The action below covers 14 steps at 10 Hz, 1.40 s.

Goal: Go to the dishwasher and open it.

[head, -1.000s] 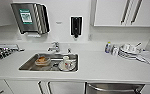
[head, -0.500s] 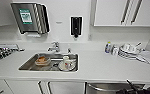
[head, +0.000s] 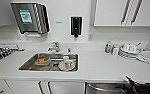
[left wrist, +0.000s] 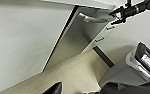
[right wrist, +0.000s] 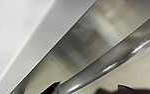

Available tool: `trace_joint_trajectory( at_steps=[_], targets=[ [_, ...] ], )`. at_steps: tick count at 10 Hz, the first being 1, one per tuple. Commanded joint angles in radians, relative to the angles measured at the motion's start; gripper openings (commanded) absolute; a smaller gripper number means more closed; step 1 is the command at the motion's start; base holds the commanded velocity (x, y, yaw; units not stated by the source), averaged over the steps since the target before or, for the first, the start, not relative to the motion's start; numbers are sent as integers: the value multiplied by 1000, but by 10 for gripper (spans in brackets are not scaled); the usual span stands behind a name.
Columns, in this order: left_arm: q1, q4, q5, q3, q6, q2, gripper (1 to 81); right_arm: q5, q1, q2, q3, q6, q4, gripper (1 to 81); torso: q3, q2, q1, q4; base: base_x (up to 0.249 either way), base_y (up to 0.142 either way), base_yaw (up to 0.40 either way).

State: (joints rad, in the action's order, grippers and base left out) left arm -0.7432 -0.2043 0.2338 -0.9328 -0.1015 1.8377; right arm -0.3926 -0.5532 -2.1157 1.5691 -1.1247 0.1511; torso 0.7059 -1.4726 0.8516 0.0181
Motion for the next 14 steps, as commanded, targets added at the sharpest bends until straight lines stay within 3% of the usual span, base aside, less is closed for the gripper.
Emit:
trace_joint_trajectory(
  at_steps=[1,10,14],
  targets=[
    [80,-6,24,18,6,-14,811,-23,155,40,18,-6,-1,811,0,0,0,0,0,0,0],
    [80,-7,36,17,8,-18,811,-6,46,-31,155,-4,13,811,1,0,0,0,0,0,0],
    [69,-7,41,12,8,-18,811,17,2,-126,244,-1,13,811,1,0,0,0,0,0,0]
  ],
)
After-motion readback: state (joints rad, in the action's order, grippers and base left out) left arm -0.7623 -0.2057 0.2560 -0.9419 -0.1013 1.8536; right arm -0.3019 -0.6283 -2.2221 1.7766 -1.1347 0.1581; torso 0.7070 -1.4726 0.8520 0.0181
